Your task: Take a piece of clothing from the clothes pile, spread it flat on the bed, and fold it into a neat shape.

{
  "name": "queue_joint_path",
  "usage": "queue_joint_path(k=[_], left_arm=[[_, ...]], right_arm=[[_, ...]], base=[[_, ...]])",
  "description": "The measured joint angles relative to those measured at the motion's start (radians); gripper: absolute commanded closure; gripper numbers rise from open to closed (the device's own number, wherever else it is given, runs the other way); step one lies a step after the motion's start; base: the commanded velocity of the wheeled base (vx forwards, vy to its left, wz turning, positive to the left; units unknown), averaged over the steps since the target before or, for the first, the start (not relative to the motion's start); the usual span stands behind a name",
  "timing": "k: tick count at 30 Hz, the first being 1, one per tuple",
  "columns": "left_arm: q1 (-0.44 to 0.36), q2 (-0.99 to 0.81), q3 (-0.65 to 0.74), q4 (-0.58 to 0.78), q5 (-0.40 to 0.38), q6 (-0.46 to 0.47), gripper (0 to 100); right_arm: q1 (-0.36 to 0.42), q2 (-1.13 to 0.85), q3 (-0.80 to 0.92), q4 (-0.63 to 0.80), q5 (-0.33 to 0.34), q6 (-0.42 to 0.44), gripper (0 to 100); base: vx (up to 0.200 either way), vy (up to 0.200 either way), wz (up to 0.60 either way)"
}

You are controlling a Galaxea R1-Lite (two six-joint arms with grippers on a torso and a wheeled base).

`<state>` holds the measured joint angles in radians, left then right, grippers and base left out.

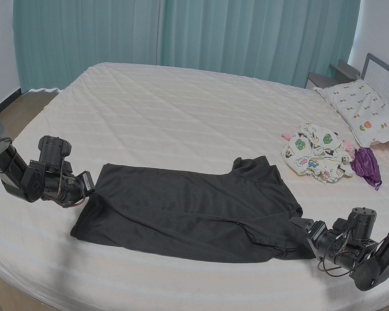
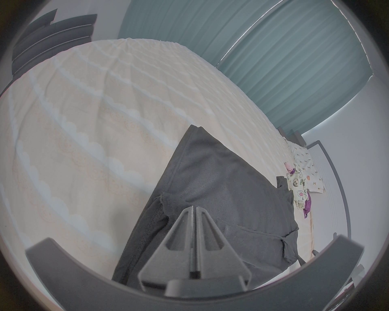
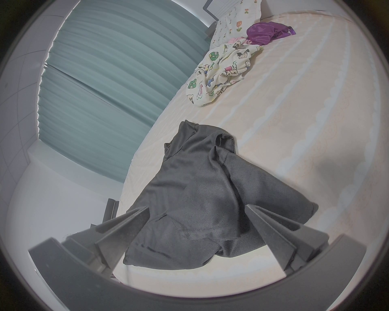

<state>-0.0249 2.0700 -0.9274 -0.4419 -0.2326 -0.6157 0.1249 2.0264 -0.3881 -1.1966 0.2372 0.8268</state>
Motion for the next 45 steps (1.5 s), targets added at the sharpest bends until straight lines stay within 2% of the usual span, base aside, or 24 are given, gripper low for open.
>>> queue_joint_path(k=[10, 11, 18, 28, 29, 45], left_arm=[[0.030, -0.023, -0.005, 0.018, -0.020, 0.003, 100], [0.031, -0.023, -0.006, 0.018, -0.028, 0.003, 0], [0.034, -0.019, -0.002, 0.018, -0.148, 0.003, 0], [0.032, 0.038, -0.021, 0.014, -0.165, 0.005, 0], [0.031, 0.044, -0.025, 0.013, -0.164, 0.005, 100], [0.059, 0.073, -0.048, 0.016, -0.149, 0.000, 100]], right_arm=[[0.004, 0.010, -0.014, -0.001, 0.000, 0.000, 0], [0.004, 0.011, -0.014, -0.001, 0.000, 0.000, 0], [0.004, 0.014, -0.009, -0.002, 0.001, 0.001, 0], [0.004, 0.020, -0.008, -0.003, 0.002, 0.003, 0], [0.004, 0.020, -0.008, -0.003, 0.002, 0.003, 0], [0.003, 0.039, -0.010, -0.021, 0.003, 0.006, 0]], base=[[0.000, 0.000, 0.00], [0.000, 0.000, 0.00], [0.000, 0.000, 0.00], [0.000, 0.000, 0.00], [0.000, 0.000, 0.00], [0.000, 0.000, 0.00]])
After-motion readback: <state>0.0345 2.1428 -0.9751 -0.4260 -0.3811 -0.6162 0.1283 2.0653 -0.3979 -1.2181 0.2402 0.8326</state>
